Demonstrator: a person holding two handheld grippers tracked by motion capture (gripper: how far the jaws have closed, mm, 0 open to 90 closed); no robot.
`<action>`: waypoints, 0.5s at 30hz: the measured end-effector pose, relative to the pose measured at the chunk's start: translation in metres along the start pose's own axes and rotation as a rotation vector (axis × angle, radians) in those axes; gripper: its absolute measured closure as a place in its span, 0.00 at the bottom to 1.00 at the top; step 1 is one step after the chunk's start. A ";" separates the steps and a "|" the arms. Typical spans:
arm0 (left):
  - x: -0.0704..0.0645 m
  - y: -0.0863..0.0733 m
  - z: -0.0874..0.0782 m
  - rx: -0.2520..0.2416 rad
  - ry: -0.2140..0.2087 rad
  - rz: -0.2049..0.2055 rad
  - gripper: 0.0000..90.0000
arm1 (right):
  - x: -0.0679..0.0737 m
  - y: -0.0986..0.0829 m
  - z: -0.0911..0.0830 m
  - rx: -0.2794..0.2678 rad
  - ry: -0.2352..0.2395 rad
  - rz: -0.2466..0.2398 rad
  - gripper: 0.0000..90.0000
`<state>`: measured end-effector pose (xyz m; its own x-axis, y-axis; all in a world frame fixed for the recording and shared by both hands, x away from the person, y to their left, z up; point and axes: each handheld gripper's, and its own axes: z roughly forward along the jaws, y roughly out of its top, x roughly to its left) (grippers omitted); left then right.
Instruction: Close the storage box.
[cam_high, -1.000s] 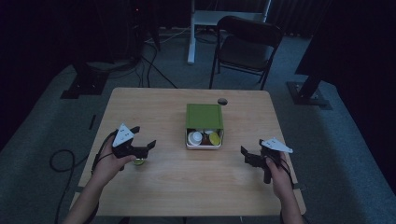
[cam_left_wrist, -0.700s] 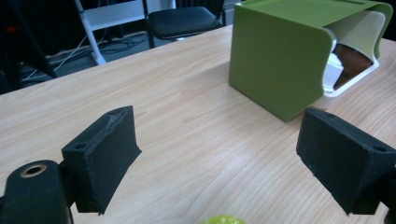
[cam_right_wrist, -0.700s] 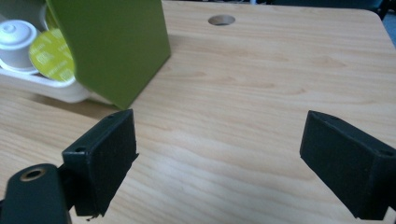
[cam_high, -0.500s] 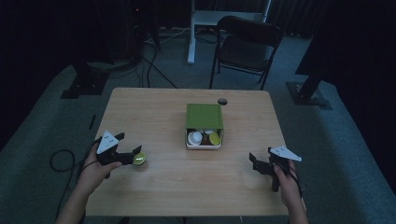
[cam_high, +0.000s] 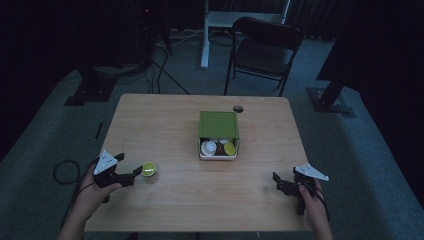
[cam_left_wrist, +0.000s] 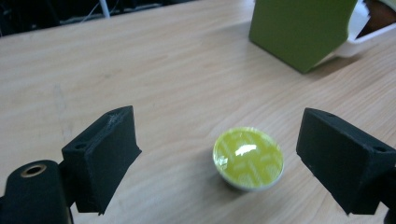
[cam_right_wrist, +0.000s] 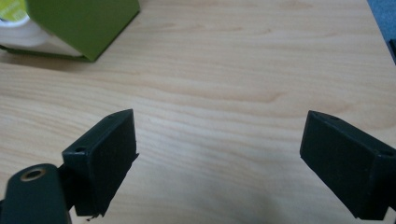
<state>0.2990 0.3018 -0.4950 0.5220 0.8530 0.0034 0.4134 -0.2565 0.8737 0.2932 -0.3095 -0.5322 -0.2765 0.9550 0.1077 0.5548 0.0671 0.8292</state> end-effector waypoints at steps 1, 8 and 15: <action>0.001 -0.003 0.000 0.006 0.005 -0.008 0.14 | -0.001 -0.001 0.000 0.005 -0.001 0.006 0.12; 0.004 -0.017 -0.005 0.034 0.011 -0.037 0.14 | -0.006 -0.011 -0.001 0.047 -0.030 0.013 0.12; 0.005 -0.032 -0.008 0.079 0.060 -0.048 0.14 | -0.008 -0.017 0.000 0.085 -0.041 0.025 0.12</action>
<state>0.2823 0.3177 -0.5189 0.4557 0.8901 -0.0061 0.4958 -0.2481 0.8323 0.2861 -0.3188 -0.5467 -0.2305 0.9675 0.1043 0.6266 0.0656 0.7766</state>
